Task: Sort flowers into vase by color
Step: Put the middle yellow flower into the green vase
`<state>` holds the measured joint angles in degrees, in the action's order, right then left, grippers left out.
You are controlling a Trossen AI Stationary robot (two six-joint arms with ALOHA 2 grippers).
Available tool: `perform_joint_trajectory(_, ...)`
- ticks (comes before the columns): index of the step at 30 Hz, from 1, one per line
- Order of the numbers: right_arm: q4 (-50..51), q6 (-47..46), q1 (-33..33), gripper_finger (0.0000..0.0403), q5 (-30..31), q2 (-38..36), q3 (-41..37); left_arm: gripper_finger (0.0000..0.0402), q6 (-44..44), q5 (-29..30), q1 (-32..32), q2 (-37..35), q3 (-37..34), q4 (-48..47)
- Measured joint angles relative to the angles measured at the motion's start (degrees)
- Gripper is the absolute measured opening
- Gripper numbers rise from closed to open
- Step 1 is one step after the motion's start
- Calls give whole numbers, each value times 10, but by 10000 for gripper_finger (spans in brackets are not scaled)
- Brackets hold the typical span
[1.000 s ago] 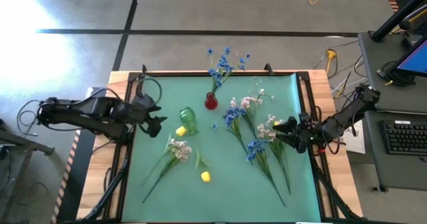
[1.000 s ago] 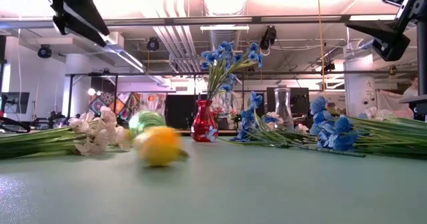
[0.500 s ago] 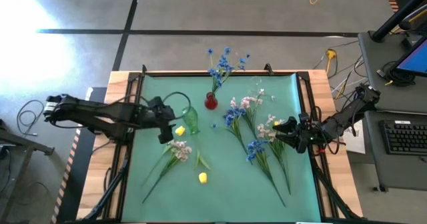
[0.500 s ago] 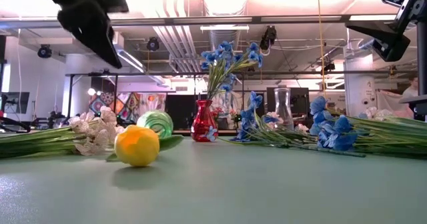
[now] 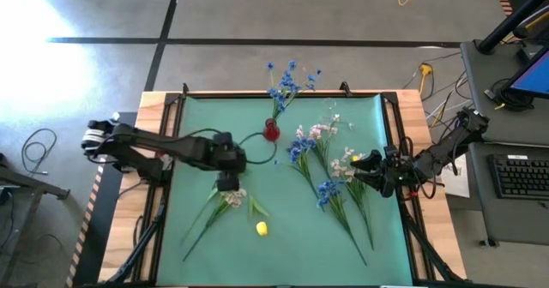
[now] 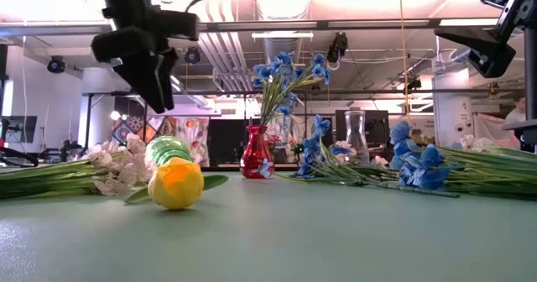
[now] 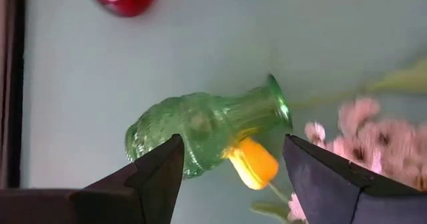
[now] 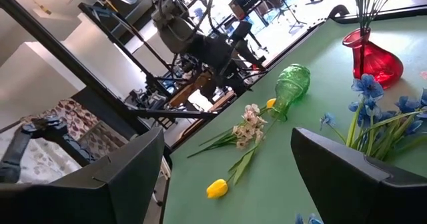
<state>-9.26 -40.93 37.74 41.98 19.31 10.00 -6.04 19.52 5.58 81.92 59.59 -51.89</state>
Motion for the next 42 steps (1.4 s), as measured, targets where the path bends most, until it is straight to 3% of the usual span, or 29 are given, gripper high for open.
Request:
perform_joint_trajectory(9,13,0,0,320,-2,0,0,240,217,-6,1,117,59,-39)
perform_joint_trajectory(14,22,0,0,320,-2,0,0,240,277,-4,-1,168,78,-42)
perform_joint_trajectory(25,31,0,0,320,-10,0,0,240,337,24,-20,199,88,-52)
perform_joint_trajectory(42,30,5,0,320,-17,0,0,240,392,-10,-46,232,85,-26)
